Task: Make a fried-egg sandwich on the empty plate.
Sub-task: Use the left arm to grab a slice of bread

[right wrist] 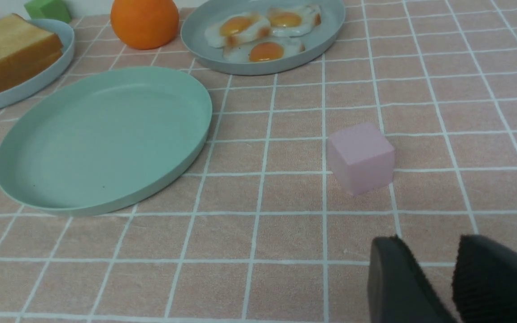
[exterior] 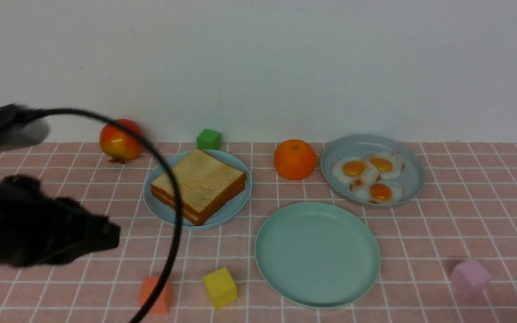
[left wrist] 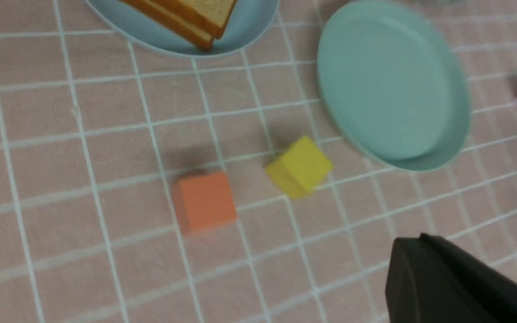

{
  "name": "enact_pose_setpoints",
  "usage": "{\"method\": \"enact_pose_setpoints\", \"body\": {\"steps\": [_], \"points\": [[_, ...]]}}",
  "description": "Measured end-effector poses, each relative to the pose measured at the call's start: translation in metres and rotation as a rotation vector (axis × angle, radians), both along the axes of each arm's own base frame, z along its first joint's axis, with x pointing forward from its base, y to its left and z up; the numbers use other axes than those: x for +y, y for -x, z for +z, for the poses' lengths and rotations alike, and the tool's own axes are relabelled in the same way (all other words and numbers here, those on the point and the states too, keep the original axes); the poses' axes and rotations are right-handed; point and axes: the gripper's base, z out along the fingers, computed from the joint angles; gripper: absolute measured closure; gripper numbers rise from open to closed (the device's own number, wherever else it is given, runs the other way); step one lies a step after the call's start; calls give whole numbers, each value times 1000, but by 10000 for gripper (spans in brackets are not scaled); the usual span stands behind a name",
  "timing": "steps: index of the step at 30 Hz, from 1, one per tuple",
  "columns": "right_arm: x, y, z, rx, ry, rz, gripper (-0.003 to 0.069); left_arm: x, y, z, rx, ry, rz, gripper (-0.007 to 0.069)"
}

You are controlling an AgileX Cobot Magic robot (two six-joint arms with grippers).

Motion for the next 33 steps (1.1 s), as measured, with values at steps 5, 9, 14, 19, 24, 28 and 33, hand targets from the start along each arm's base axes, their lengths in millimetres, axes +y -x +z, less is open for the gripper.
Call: {"method": "enact_pose_setpoints", "body": {"steps": [5,9,14,19,24,28,33], "points": [[0,0,0,0,0,0,419,-38,-52,-6,6,-117,-162,612],[0,0,0,0,0,0,419,-65,-75,-8,3,-209,-238,612],[0,0,0,0,0,0,419,-87,-88,-17,-15,-267,-263,612],[0,0,0,0,0,0,419,-96,-91,-12,-100,-250,-254,612],[0,0,0,0,0,0,419,-96,-89,-12,-82,-244,-255,612],[0,-1,1,-19,-3,-5,419,-94,-85,-16,-22,-272,-281,612],[1,-4,14,-134,-351,-75,419,-83,-87,-19,20,-305,-238,612]]}}
